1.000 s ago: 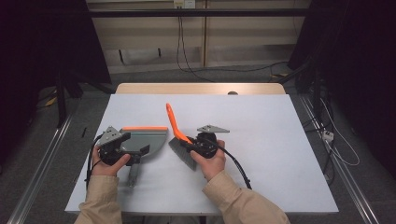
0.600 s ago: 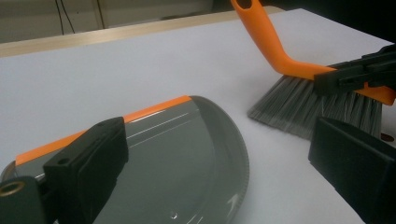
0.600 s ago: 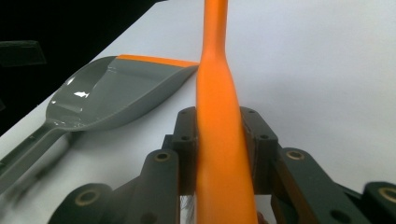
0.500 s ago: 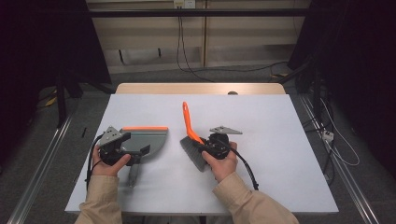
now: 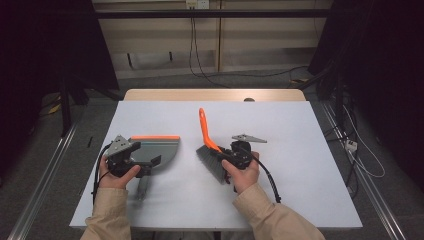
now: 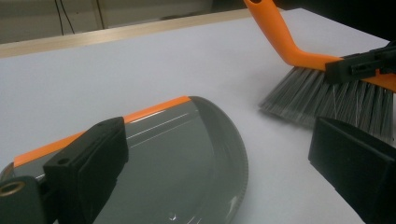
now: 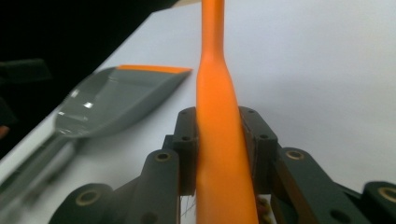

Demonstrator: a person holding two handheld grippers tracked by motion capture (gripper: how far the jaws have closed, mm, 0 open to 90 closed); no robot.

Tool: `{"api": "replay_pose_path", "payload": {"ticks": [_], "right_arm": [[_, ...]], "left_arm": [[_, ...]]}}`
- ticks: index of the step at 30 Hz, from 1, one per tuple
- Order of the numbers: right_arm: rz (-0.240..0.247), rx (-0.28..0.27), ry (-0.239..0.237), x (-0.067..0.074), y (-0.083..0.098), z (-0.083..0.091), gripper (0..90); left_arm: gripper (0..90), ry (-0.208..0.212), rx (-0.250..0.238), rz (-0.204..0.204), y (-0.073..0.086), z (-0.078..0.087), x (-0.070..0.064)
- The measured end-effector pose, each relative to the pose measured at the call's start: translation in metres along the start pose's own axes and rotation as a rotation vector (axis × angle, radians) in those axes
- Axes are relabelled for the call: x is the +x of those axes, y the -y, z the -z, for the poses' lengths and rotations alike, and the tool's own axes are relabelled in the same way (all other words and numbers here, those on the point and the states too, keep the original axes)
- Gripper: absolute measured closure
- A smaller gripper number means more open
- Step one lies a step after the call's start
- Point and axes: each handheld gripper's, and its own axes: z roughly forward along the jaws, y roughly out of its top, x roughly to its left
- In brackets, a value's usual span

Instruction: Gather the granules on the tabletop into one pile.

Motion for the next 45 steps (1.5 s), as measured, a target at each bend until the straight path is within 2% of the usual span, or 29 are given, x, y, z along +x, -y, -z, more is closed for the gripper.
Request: {"api": "replay_pose_path", "payload": {"ticks": [1, 4, 7, 9, 13, 17, 19, 23, 26, 27, 29, 31, 34, 37, 38, 39, 42, 44, 45], "right_arm": [[-0.018, -0.003, -0.01, 0.001, -0.001, -0.001, 71.2], [-0.016, -0.013, -0.036, 0.005, -0.008, -0.002, 71.2], [0.008, -0.036, -0.045, 0.008, -0.016, 0.003, 71.2], [0.04, -0.045, -0.03, 0.008, -0.022, 0.011, 71.2], [0.088, -0.063, 0.0, -0.001, -0.027, 0.027, 71.1], [0.146, -0.061, 0.033, -0.011, -0.019, 0.04, 71.1], [0.159, -0.058, 0.042, -0.012, -0.012, 0.044, 71.1], [0.2, -0.07, 0.047, -0.003, 0.003, 0.048, 71.1], [0.225, -0.083, 0.043, 0.003, 0.004, 0.049, 71.2], [0.231, -0.09, 0.051, 0.003, 0.002, 0.051, 71.2], [0.251, -0.109, 0.101, -0.002, -0.002, 0.055, 71.2], [0.251, -0.112, 0.131, -0.01, -0.003, 0.057, 71.2], [0.272, -0.102, 0.201, -0.022, -0.001, 0.059, 71.1], [0.279, -0.065, 0.228, -0.028, 0.005, 0.057, 70.9], [0.3, -0.067, 0.239, -0.028, 0.007, 0.057, 70.9], [0.316, -0.057, 0.246, -0.027, 0.007, 0.057, 70.7], [0.307, -0.018, 0.24, -0.024, 0.003, 0.058, 69.8], [0.32, 0.009, 0.241, -0.023, 0.001, 0.059, 66.1], [0.308, 0.02, 0.231, -0.023, -0.001, 0.059, 66.1]], "left_arm": [[4.6, 0.001, 0.001, 0.0, 0.0, 0.0, 0.0], [4.7, 0.002, -0.001, 0.001, 0.0, 0.0, 0.0], [4.6, 0.003, 0.0, 0.001, 0.0, 0.001, 0.0], [4.6, 0.007, -0.003, 0.001, 0.0, 0.001, 0.0], [4.6, 0.008, -0.006, 0.004, 0.0, 0.001, -0.001], [4.6, 0.009, -0.001, 0.001, 0.0, 0.001, -0.001], [4.6, 0.008, 0.001, 0.0, 0.0, 0.0, -0.001], [4.6, 0.009, 0.008, -0.004, 0.0, -0.001, -0.002], [4.7, 0.013, 0.004, -0.004, 0.0, 0.0, -0.003], [4.7, 0.014, 0.004, -0.002, 0.0, 0.0, -0.003], [4.6, 0.014, 0.001, 0.002, 0.0, 0.0, -0.003], [4.6, 0.015, -0.001, 0.003, 0.0, 0.0, -0.002], [4.6, 0.014, 0.004, 0.002, 0.0, 0.0, -0.002], [4.6, 0.016, -0.003, 0.007, 0.0, 0.0, -0.003], [4.6, 0.015, -0.005, 0.007, 0.0, 0.001, -0.003], [4.6, 0.015, -0.003, 0.003, -0.001, 0.001, -0.002], [4.6, 0.013, -0.004, 0.0, -0.001, 0.002, -0.001], [4.6, 0.012, -0.007, 0.005, -0.001, 0.002, -0.001], [4.7, 0.013, -0.011, 0.009, -0.001, 0.002, -0.002]]}}
